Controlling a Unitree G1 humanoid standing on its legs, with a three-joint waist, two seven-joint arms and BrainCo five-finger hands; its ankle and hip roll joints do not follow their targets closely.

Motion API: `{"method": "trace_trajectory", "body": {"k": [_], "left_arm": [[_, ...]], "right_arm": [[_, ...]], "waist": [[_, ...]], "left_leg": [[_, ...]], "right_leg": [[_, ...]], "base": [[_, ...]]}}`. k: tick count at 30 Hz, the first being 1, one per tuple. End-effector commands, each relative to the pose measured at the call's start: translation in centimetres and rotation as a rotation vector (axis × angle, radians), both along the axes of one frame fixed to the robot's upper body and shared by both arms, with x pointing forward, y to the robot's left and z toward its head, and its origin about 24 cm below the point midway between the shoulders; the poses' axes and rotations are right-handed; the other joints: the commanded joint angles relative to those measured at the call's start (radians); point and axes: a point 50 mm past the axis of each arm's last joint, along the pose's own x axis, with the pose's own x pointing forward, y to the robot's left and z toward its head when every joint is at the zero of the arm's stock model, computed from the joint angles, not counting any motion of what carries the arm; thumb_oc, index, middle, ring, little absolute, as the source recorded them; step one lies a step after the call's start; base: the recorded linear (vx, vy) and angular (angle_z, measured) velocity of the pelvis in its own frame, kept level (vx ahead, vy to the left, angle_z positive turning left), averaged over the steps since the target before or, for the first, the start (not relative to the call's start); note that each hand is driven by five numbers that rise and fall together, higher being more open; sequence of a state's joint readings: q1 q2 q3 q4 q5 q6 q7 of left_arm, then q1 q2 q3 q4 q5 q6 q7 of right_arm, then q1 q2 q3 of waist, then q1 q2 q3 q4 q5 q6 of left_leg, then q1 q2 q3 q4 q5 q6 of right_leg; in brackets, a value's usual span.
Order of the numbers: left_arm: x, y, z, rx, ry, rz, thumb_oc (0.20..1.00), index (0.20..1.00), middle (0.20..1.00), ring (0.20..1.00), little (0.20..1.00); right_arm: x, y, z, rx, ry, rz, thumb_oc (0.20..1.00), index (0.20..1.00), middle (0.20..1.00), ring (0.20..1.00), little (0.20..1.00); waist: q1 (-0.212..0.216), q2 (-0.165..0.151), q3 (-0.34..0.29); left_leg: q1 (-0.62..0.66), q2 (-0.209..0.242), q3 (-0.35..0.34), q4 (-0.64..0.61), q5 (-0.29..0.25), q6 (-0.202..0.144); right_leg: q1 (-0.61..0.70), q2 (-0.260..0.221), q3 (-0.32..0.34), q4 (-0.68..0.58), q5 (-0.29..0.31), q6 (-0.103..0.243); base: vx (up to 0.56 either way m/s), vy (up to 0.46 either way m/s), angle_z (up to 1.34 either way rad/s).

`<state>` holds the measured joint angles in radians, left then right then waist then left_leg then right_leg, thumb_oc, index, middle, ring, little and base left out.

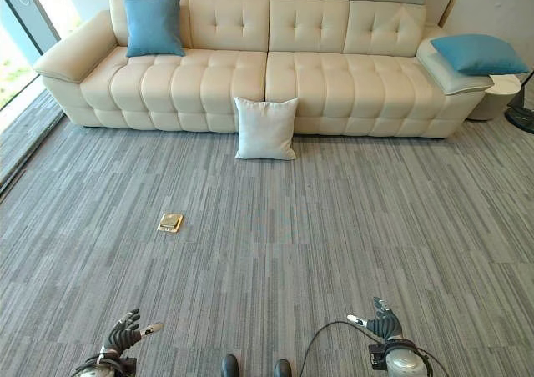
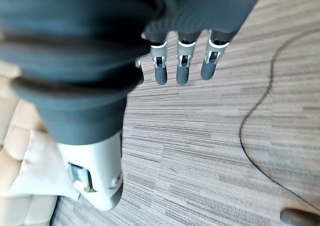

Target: Pick up all the scattered cushions and arrange them neatly on the sofa.

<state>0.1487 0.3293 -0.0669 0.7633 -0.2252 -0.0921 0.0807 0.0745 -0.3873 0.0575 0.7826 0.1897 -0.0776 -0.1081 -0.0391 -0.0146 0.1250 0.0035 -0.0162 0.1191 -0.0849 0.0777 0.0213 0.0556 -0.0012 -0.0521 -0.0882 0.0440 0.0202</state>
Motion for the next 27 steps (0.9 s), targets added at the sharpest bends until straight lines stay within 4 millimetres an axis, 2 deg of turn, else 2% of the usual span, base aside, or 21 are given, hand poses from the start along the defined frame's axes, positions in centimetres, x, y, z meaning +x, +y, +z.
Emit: {"method": "trace_trajectory", "body": {"k": [1,11,19,21,23,26,27], "left_arm": [[1.7,0.8,0.9,0.021,-0.061,0.029,1.0,1.0,1.0,1.0,1.0],[2.3,1.4,1.9,0.05,-0.112,0.018,1.0,1.0,1.0,1.0,1.0],[2.4,2.2,2.8,0.064,-0.158,0.048,1.0,1.0,1.0,1.0,1.0],[2.3,2.4,2.9,0.066,-0.159,0.047,1.0,1.0,1.0,1.0,1.0],[2.6,2.4,3.1,0.07,-0.17,0.036,1.0,1.0,1.0,1.0,1.0],[2.9,2.5,3.4,0.085,-0.175,0.02,1.0,1.0,1.0,1.0,1.0],[3.1,2.3,3.4,0.087,-0.177,0.014,1.0,1.0,1.0,1.0,1.0]], "right_arm": [[0.7,-1.0,0.7,-0.022,-0.038,-0.052,1.0,1.0,1.0,1.0,1.0],[1.2,-1.1,1.4,-0.061,-0.059,-0.017,1.0,1.0,1.0,1.0,1.0],[2.5,-0.7,2.2,-0.077,-0.098,0.03,1.0,1.0,1.0,1.0,1.0],[2.9,-0.4,2.5,-0.07,-0.115,0.044,1.0,1.0,1.0,1.0,1.0],[3.3,-0.1,2.8,-0.06,-0.136,0.059,1.0,1.0,1.0,1.0,1.0],[3.8,0.2,3.3,-0.054,-0.169,0.078,1.0,1.0,1.0,1.0,1.0],[3.9,0.4,3.4,-0.049,-0.178,0.082,1.0,1.0,1.0,1.0,1.0]], "waist": [[-0.002,-0.026,-0.006],[0.006,-0.034,0.001],[0.032,-0.047,0.006],[0.038,-0.047,0.008],[0.036,-0.04,0.021],[0.017,-0.017,0.053],[0.007,-0.008,0.063]], "left_leg": [[0.094,0.034,0.006,0.037,-0.154,-0.063],[0.065,0.025,0.009,0.063,-0.175,-0.053],[-0.003,-0.002,-0.003,0.148,-0.221,-0.025],[-0.006,-0.01,-0.01,0.154,-0.229,-0.012],[-0.001,-0.019,-0.025,0.16,-0.232,0.003],[0.021,-0.018,-0.055,0.168,-0.244,0.018],[0.05,-0.016,-0.067,0.161,-0.248,0.017]], "right_leg": [[0.015,-0.038,0.016,0.065,-0.102,0.088],[0.005,-0.047,0.019,0.069,-0.1,0.1],[-0.032,-0.072,0.065,0.093,-0.081,0.131],[-0.054,-0.08,0.075,0.139,-0.072,0.145],[-0.101,-0.088,0.081,0.251,-0.038,0.164],[-0.205,-0.062,0.092,0.43,-0.024,0.159],[-0.247,-0.042,0.072,0.456,-0.057,0.142]], "base": [[0.0,0.0,0.0],[0.06,0.024,-0.01],[0.06,0.104,-0.14],[0.1,0.151,-0.21],[0.11,0.174,-0.1],[0.13,0.165,-0.04],[0.26,0.111,0.01]]}}
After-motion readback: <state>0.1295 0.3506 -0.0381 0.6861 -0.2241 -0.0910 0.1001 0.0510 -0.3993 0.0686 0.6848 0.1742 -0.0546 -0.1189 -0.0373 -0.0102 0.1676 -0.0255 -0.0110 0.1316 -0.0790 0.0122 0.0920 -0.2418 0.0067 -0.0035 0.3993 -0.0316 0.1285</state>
